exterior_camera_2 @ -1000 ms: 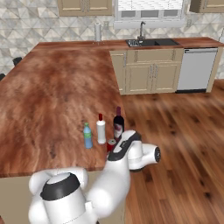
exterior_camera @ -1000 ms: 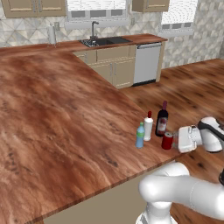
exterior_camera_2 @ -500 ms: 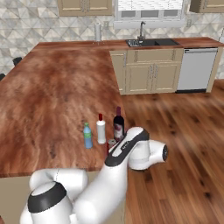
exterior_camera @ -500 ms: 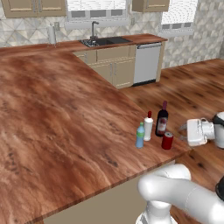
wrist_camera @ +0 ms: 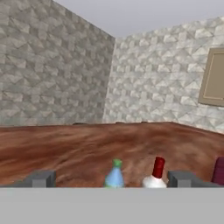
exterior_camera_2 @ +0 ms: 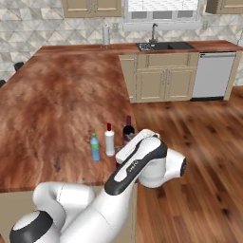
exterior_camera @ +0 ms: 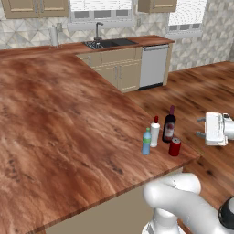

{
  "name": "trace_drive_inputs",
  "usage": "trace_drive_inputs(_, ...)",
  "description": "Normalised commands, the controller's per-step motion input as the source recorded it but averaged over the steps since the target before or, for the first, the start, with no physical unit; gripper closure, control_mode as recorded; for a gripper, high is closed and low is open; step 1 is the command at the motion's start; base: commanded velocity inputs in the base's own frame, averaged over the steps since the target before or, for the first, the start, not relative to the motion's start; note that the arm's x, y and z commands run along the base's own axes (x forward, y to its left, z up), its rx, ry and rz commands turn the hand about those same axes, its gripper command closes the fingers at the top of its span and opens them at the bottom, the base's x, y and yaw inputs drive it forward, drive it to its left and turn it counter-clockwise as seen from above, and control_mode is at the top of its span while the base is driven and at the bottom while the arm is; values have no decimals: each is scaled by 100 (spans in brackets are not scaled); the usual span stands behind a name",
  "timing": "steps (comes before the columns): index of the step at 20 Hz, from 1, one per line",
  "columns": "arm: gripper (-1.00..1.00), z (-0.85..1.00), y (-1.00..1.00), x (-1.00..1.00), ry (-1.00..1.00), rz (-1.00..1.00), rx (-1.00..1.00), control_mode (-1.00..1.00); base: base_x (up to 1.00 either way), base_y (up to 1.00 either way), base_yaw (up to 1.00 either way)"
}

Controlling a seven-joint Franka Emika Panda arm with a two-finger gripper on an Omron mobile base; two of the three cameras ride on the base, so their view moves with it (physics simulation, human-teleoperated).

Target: Move the drinks to the dining counter.

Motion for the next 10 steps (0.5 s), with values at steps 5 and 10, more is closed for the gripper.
trace_drive_inputs(5, -100, 88, 0, 0, -15, 0, 2, -100, 0, 0, 0)
trace_drive_inputs(10, -100, 75, 0, 0, -7, 0, 0, -100, 0, 0, 0)
